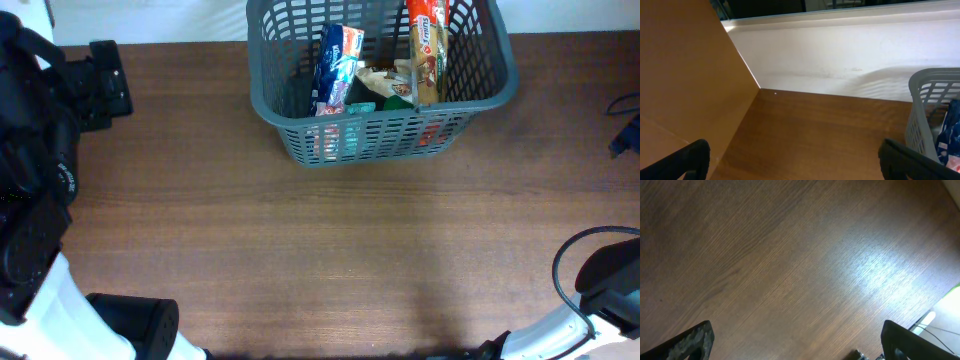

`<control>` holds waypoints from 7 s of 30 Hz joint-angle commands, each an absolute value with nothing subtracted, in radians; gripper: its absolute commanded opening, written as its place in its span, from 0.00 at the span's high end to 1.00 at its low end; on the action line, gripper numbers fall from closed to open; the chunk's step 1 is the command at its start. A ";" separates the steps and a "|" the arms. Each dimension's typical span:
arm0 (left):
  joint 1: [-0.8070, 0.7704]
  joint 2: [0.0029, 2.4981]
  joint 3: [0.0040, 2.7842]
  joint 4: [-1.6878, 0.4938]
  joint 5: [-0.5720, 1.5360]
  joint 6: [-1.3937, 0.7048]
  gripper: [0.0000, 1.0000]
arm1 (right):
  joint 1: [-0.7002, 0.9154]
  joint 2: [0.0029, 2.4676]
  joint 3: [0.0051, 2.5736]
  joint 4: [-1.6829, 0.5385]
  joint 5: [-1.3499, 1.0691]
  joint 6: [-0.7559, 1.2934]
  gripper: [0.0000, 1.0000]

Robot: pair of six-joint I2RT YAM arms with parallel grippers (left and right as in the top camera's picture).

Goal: Pack container

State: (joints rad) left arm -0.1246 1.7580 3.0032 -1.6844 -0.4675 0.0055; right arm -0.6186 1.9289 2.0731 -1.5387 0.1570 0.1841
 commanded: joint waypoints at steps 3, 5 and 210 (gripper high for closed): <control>-0.120 1.710 3.004 -1.684 -0.455 -0.009 0.01 | -0.622 1.927 2.065 -1.536 0.170 0.196 0.01; -0.120 1.684 3.004 -1.679 -0.402 -0.009 0.01 | -0.622 1.927 2.065 -1.536 0.169 0.196 0.01; -0.040 0.005 0.115 -0.382 -0.083 0.016 0.01 | -0.137 1.102 1.343 -0.301 0.166 0.147 0.01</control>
